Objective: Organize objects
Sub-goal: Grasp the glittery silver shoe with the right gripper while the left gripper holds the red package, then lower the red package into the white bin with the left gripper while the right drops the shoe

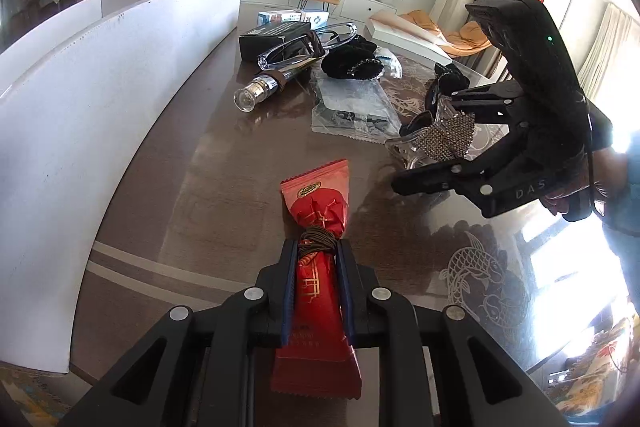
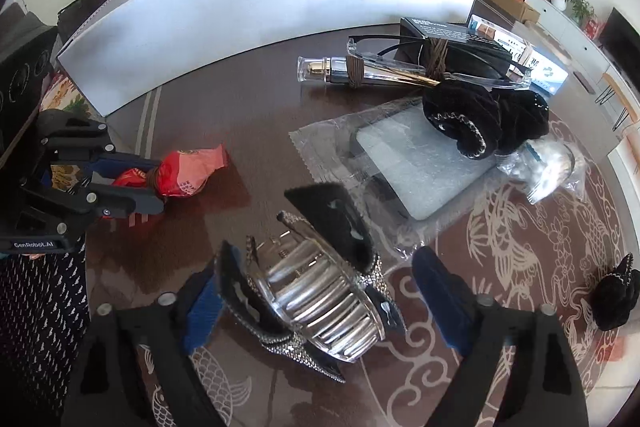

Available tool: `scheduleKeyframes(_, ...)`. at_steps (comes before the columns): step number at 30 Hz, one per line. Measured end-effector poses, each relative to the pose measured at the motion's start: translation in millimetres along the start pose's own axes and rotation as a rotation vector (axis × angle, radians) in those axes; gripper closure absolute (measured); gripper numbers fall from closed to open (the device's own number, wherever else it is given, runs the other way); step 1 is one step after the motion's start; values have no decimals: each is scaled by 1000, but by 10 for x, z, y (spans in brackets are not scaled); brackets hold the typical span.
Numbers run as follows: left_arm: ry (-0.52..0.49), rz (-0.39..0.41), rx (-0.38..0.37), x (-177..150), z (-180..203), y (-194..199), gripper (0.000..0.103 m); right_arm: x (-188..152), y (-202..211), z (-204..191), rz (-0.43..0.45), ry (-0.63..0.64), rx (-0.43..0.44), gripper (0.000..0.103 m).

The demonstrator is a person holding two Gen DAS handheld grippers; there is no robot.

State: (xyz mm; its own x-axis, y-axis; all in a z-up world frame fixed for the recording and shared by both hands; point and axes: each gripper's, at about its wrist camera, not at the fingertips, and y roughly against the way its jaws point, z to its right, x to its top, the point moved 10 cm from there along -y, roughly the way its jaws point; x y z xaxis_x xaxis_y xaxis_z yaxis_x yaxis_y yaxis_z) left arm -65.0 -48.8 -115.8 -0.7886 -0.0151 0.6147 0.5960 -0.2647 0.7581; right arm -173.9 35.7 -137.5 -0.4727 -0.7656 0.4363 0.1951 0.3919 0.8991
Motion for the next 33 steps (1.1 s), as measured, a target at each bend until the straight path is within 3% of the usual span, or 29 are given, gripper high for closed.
scheduleKeyframes(2, 11, 9, -8, -1, -5, 36, 85, 27, 18, -14, 2, -43, 9, 44)
scheduleKeyframes(8, 29, 65, -43, 194, 43, 296, 85, 66, 381, -225, 62, -33, -45, 45)
scheduleKeyframes(10, 36, 101, -52, 364, 15, 492, 85, 234, 586, -239, 109, -56, -66, 45)
scheduleKeyframes(16, 136, 204, 18, 1067, -686, 1172, 85, 1387, 1141, -418, 315, -180, 7, 45)
scheduleKeyframes(18, 181, 208, 100, 1226, -1082, 1287, 85, 1841, 1179, -484, 355, -213, 32, 45)
scheduleKeyframes(21, 264, 160, 219, 1290, -1673, 1284, 85, 2456, 1032, -652, 364, -223, 52, 45)
scheduleKeyframes(24, 334, 40, 331, 1150, -2141, 1153, 83, 2838, 672, -714, 313, -247, 29, 45)
scheduleKeyframes(25, 345, 2, 366, 1094, -2242, 1115, 78, 2904, 524, -724, 276, -251, 2, 44)
scheduleKeyframes(27, 349, -34, 407, 1002, -2360, 1050, 47, 2945, 255, -649, 207, -276, -102, 37)
scheduleKeyframes(28, 346, -47, 428, 967, -2386, 1024, 12, 2932, 168, -623, 192, -290, -132, 26)
scheduleKeyframes(29, 336, -52, 450, 938, -2398, 1001, 0, 2917, 114, -593, 185, -307, -146, 15)
scheduleKeyframes(33, 319, -39, 456, 923, -2313, 934, 0, 2761, 147, -492, 200, -357, -170, 9)
